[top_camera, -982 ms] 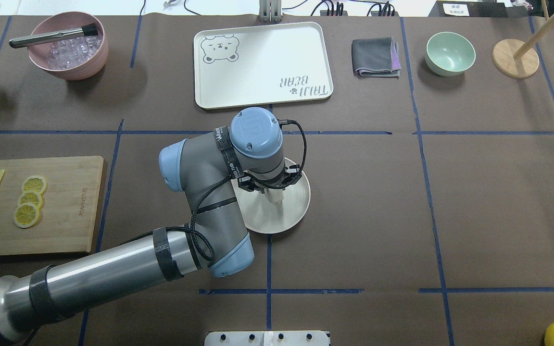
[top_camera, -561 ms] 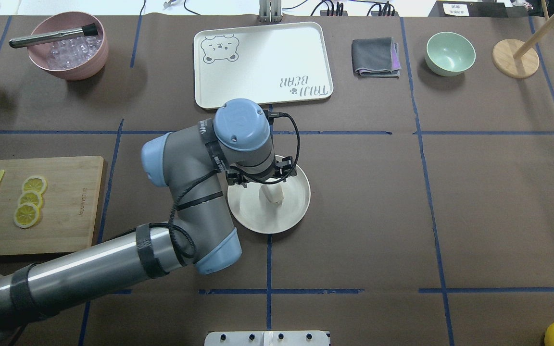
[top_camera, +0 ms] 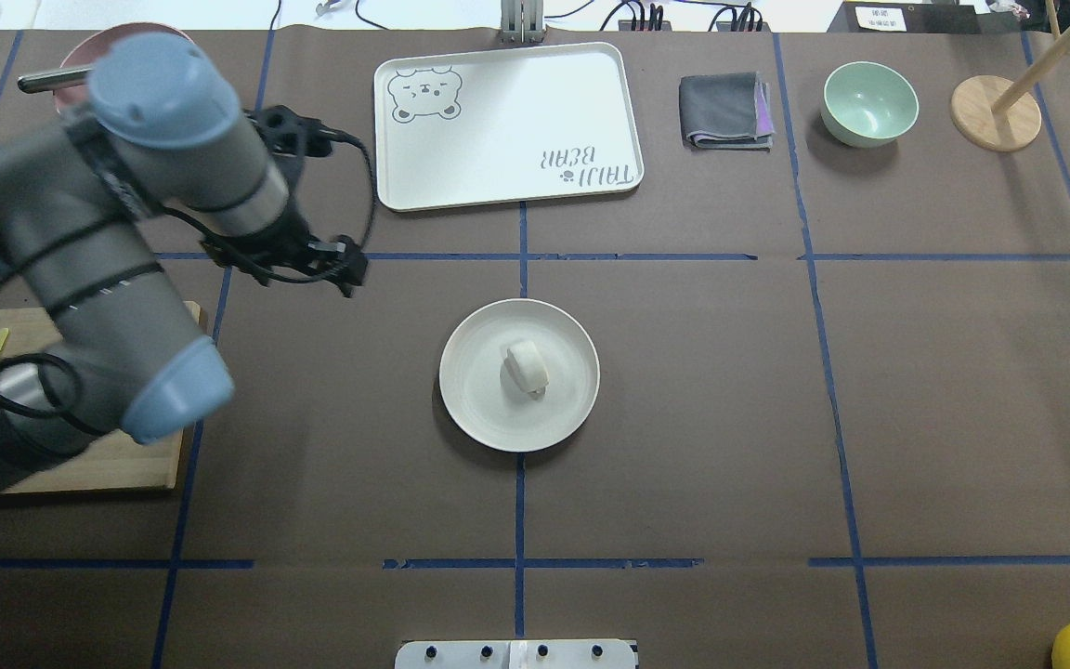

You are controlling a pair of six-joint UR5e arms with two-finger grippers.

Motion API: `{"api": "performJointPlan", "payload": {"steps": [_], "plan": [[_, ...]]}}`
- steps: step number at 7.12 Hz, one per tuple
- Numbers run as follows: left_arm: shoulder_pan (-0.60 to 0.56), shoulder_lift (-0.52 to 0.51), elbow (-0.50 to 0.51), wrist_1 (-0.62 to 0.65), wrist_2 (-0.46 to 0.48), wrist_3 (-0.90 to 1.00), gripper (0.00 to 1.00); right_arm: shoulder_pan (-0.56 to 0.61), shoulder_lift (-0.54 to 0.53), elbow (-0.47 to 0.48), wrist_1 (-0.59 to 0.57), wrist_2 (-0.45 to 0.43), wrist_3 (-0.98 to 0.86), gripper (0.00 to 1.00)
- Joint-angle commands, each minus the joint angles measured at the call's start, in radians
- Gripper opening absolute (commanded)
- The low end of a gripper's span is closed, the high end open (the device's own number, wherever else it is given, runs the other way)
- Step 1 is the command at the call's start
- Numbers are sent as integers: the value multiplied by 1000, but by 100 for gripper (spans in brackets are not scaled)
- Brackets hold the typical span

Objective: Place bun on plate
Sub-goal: 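Lower the bun onto the plate, open the left gripper, withdraw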

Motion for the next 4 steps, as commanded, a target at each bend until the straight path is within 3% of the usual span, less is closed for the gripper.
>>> {"api": "performJointPlan", "payload": {"steps": [1,3,4], "plan": [[-262,200,-22,8,-138,424,99,0,0,0,0,-1,0,100],[-453,349,-7,8,-186,669,99,0,0,0,0,0,0,100],[-545,447,-5,-8,-217,683,100,0,0,-2,0,-1,-2,100]]}}
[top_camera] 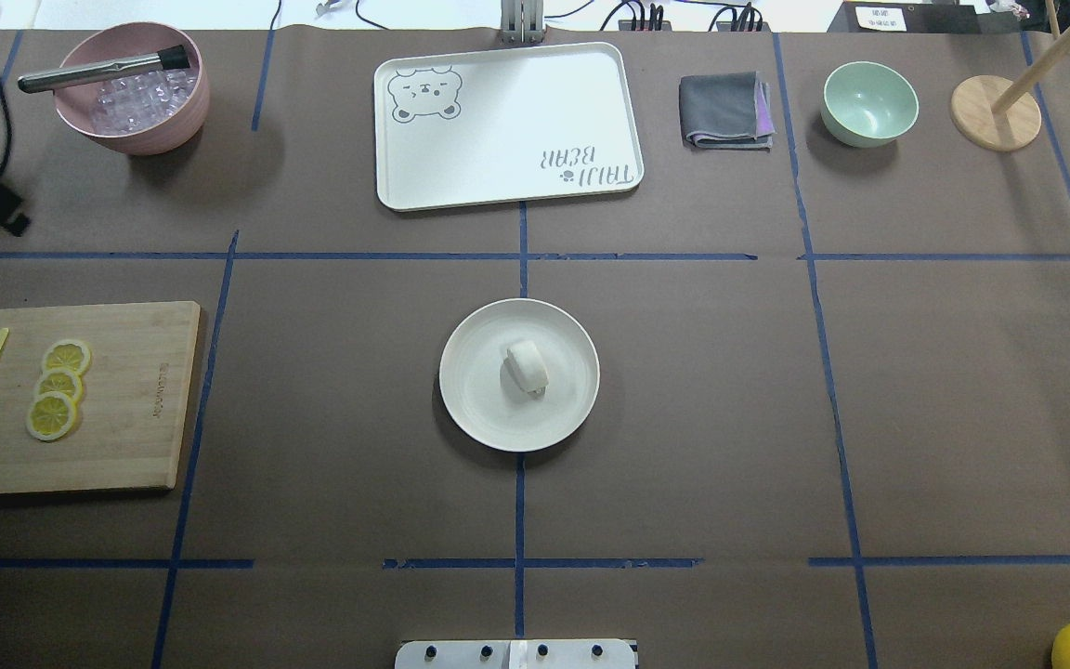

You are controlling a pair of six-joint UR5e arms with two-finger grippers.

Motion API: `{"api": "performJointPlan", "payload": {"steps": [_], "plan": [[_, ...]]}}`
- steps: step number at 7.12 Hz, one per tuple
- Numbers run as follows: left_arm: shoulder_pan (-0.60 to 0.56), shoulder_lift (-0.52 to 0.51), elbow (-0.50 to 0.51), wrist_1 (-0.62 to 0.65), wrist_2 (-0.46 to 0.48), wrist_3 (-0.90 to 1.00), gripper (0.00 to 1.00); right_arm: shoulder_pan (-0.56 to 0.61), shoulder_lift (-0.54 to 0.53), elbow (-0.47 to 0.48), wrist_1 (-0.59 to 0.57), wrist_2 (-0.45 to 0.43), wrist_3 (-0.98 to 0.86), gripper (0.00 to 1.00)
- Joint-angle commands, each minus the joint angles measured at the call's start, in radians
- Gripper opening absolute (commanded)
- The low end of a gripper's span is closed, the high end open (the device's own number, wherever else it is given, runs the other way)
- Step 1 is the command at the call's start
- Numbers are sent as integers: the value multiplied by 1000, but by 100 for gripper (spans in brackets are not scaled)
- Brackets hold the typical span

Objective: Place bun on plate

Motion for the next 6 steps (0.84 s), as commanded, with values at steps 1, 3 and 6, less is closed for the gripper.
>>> {"api": "performJointPlan", "payload": {"steps": [1,3,6], "plan": [[-171,156,12,-12,-42,112,100,0,0,-1,0,-1,-1,100],[-280,229,70,-14,-88,288,100,0,0,0,0,1,0,100],[-300,296,73,-14,-102,294,100,0,0,3,0,1,0,100]]}}
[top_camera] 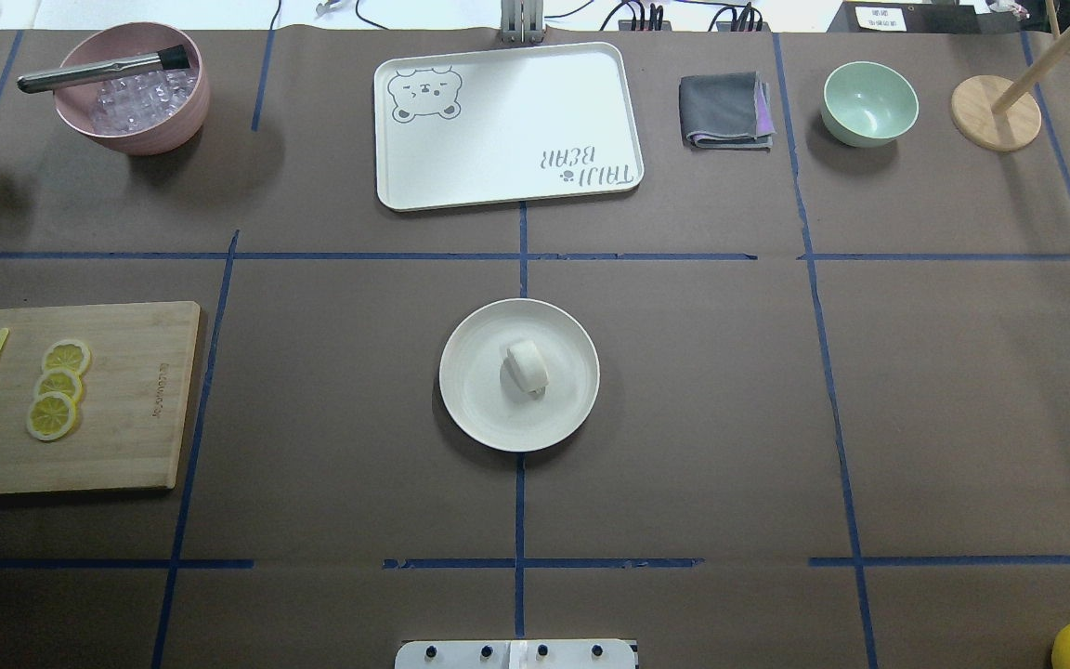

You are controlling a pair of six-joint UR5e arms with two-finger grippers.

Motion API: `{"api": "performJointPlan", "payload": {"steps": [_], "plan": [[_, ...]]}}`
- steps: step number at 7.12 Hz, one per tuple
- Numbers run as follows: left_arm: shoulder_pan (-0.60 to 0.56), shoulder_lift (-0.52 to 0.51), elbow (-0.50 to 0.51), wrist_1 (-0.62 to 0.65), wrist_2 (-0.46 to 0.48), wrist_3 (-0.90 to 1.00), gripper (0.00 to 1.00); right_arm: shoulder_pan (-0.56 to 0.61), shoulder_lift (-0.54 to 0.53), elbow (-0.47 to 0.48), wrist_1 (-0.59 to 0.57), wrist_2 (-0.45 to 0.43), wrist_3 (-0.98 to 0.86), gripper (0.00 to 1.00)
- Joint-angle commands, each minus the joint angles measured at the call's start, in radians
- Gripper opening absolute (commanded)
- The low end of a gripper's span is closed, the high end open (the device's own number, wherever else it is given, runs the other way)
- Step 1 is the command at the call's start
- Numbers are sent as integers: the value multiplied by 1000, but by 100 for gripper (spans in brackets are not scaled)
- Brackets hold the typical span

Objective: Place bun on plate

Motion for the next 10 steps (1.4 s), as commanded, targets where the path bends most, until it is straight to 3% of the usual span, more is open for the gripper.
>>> {"api": "performJointPlan", "payload": {"steps": [1,10], "plan": [[-11,19,25,-1,-5,-5,100,0,0,0,0,8,0,100],[-14,25,27,1,0,3,100,-2,2,-2,2,11,0,100]]}}
